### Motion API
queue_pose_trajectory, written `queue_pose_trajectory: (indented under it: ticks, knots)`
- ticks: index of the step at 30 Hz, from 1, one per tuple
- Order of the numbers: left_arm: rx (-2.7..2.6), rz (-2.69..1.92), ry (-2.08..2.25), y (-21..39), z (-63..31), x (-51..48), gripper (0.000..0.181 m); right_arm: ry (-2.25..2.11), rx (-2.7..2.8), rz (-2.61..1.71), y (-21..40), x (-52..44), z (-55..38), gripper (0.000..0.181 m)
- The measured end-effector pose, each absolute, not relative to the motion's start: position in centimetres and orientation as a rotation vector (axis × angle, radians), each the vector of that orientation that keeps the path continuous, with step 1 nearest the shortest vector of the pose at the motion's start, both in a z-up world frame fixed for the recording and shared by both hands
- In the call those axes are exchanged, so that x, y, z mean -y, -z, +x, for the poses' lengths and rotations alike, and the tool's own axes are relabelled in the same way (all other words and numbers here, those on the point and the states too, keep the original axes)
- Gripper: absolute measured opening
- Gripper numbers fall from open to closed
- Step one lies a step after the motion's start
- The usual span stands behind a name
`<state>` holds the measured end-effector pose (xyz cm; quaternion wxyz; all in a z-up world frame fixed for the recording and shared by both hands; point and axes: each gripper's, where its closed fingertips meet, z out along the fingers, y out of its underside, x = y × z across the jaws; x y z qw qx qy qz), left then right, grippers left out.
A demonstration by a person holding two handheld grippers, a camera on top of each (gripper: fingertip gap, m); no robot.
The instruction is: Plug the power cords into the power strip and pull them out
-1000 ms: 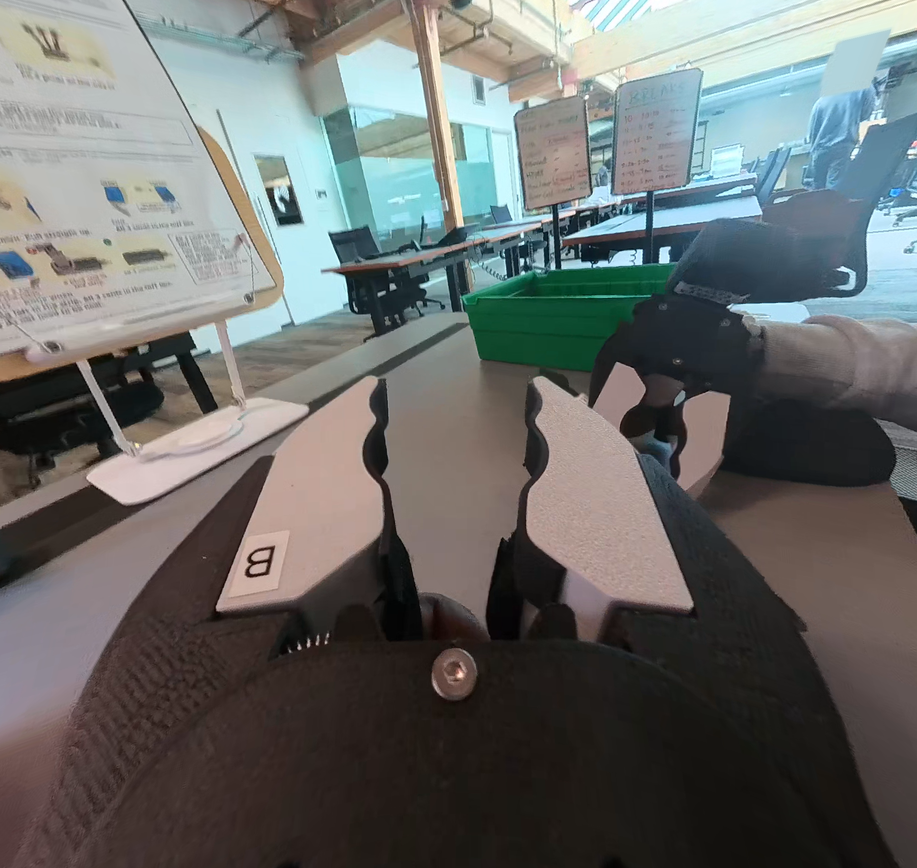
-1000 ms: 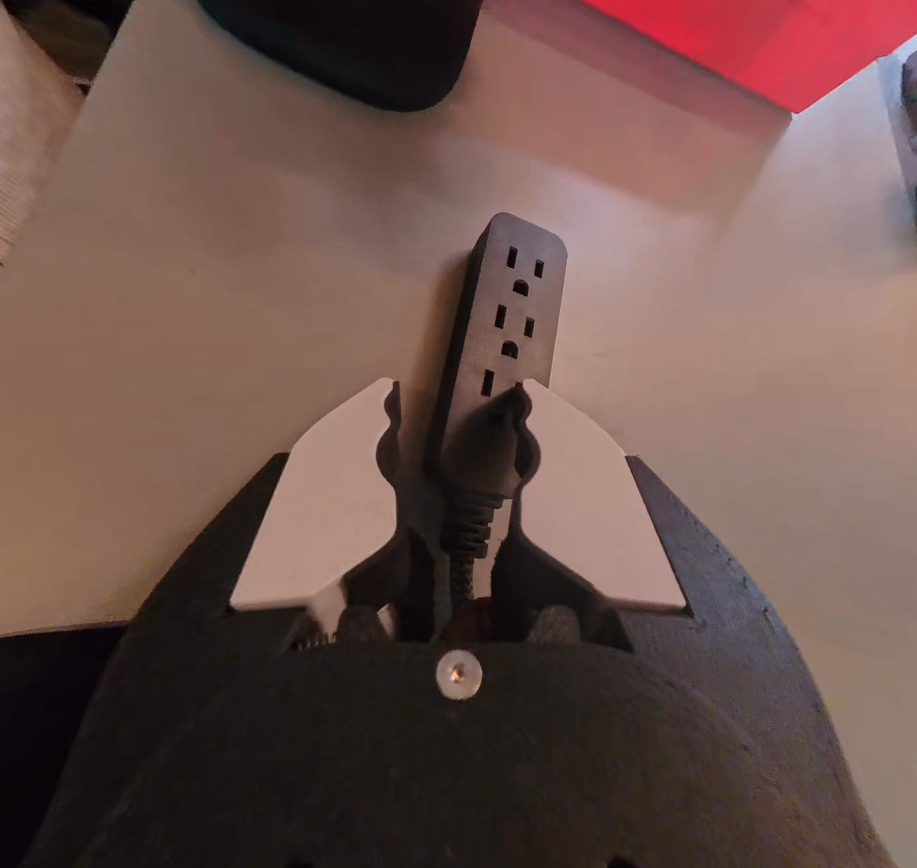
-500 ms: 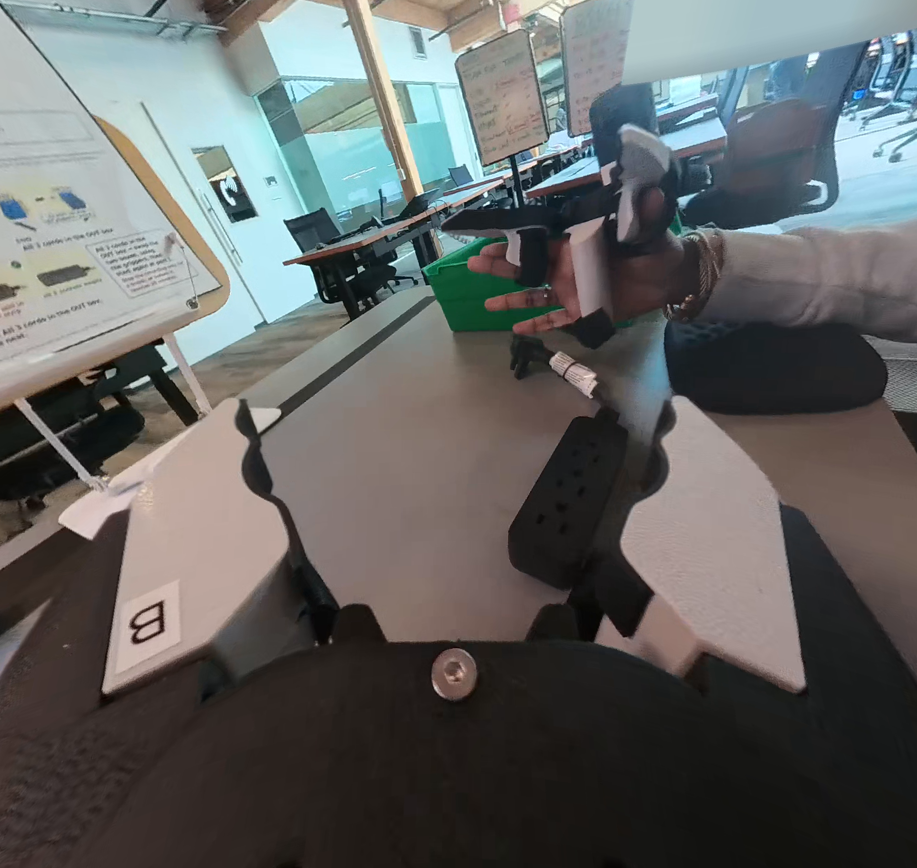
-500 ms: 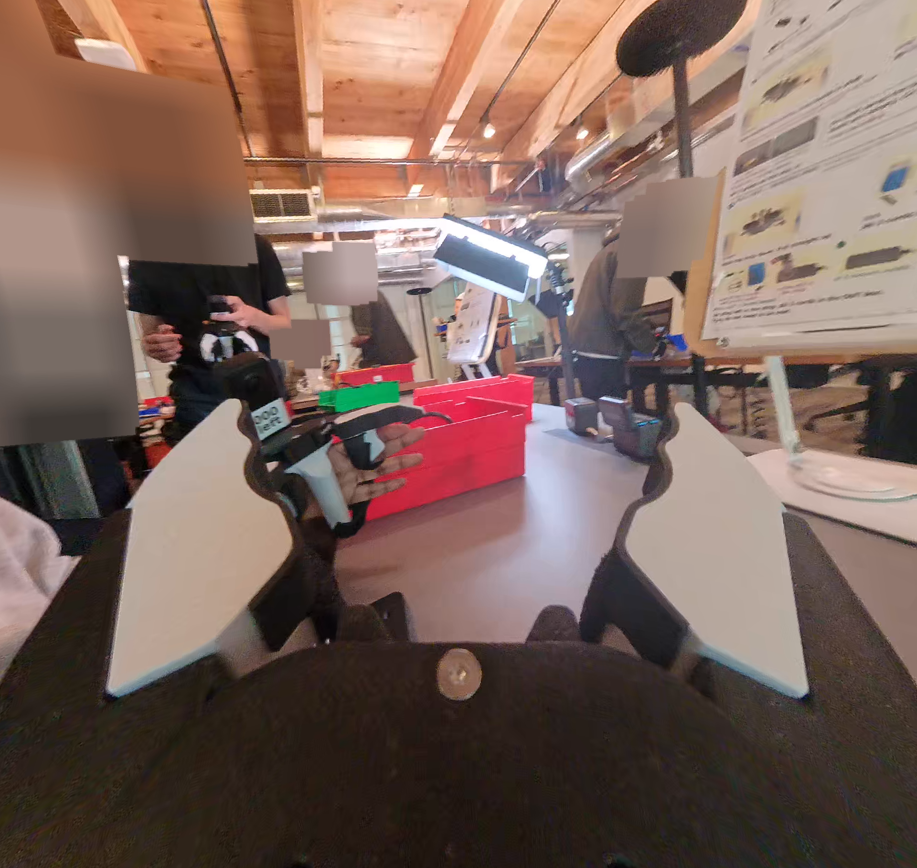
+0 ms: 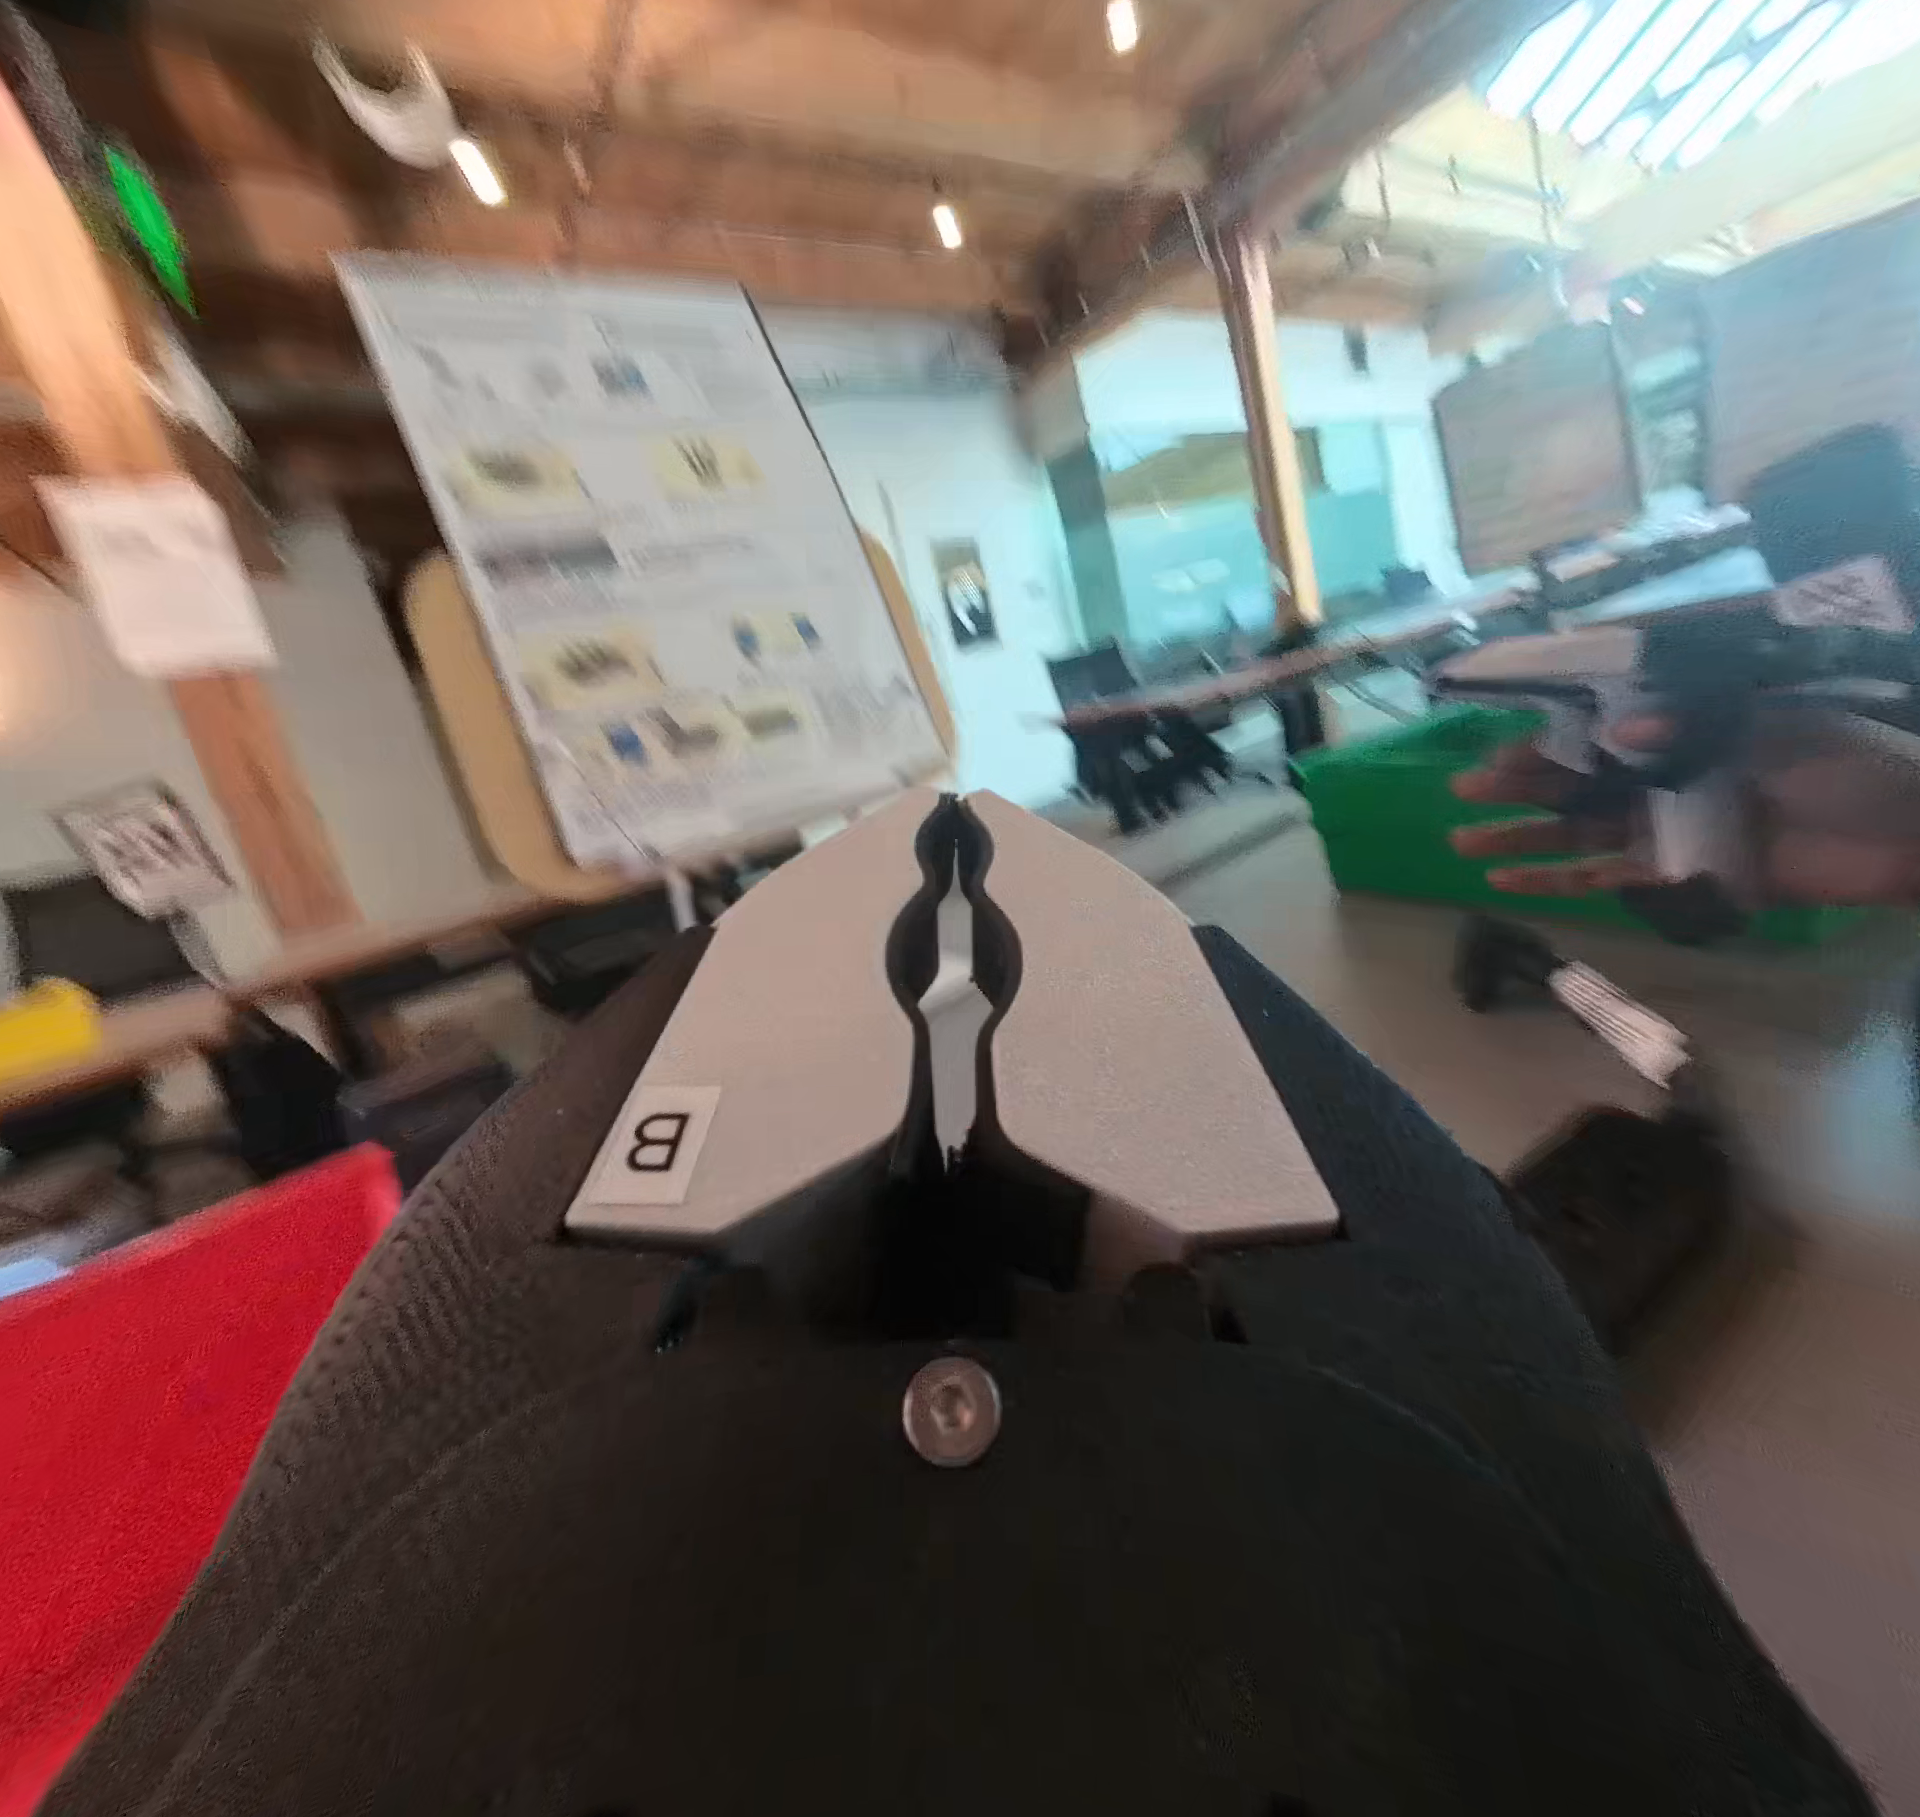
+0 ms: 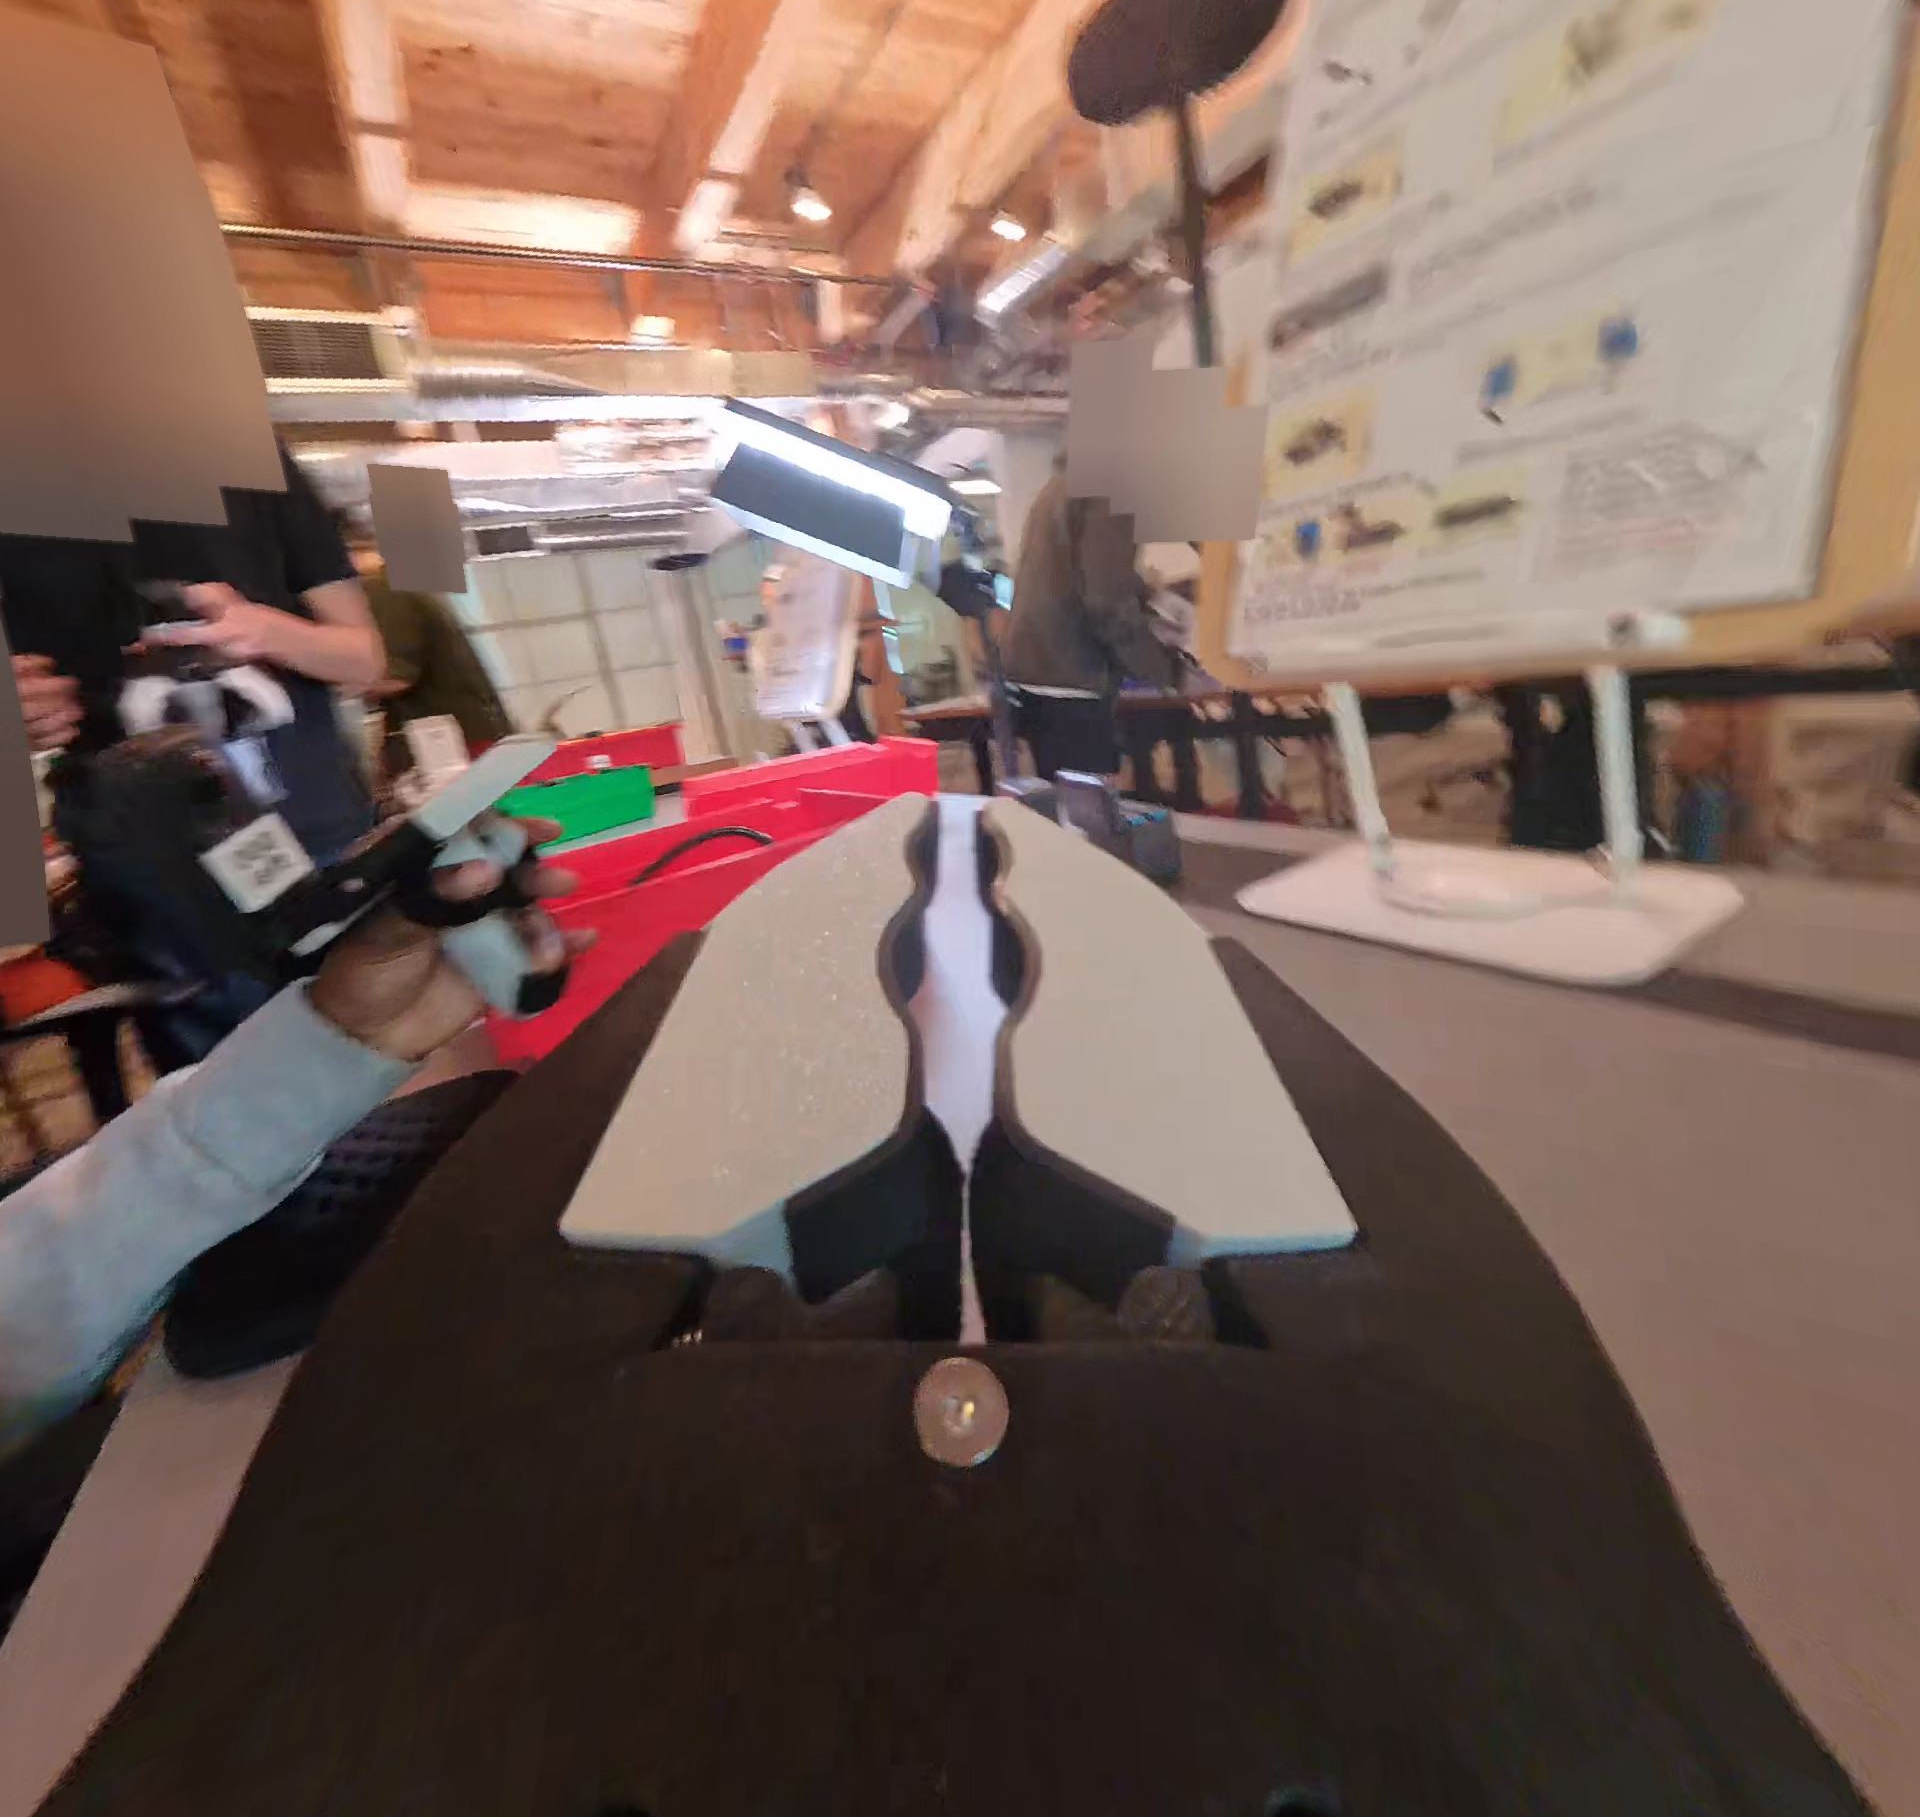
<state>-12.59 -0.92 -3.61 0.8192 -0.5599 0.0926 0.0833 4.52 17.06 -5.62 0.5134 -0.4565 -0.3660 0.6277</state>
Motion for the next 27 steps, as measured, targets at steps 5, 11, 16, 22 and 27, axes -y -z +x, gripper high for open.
queue_pose_trajectory:
  ticks: [5,11,16,22,27]
  knots:
    - [-0.312,-1.319,0.202,6.3,-8.1,-1.4,0.134,-1.429,0.941,-1.187,7.5,-17.1,2.3,0.146]
    - [-0.557,-1.299,-0.054,7.3,-6.1,-1.5,0.111,-1.319,0.937,-0.969,5.0,-16.3,3.8,0.134]
    - [-0.327,-1.297,0.017,5.5,-9.1,-0.2,0.0,-1.446,0.968,-1.05,5.5,-16.3,4.8,0.0]
    - [-0.293,-1.468,0.33,8.0,-7.8,-1.3,0.087,-1.433,0.948,-1.086,6.6,-16.5,3.0,0.121]
    - [-0.357,-1.397,0.327,7.4,-6.1,-1.6,0.144,-1.334,0.901,-0.959,4.6,-16.4,3.9,0.146]
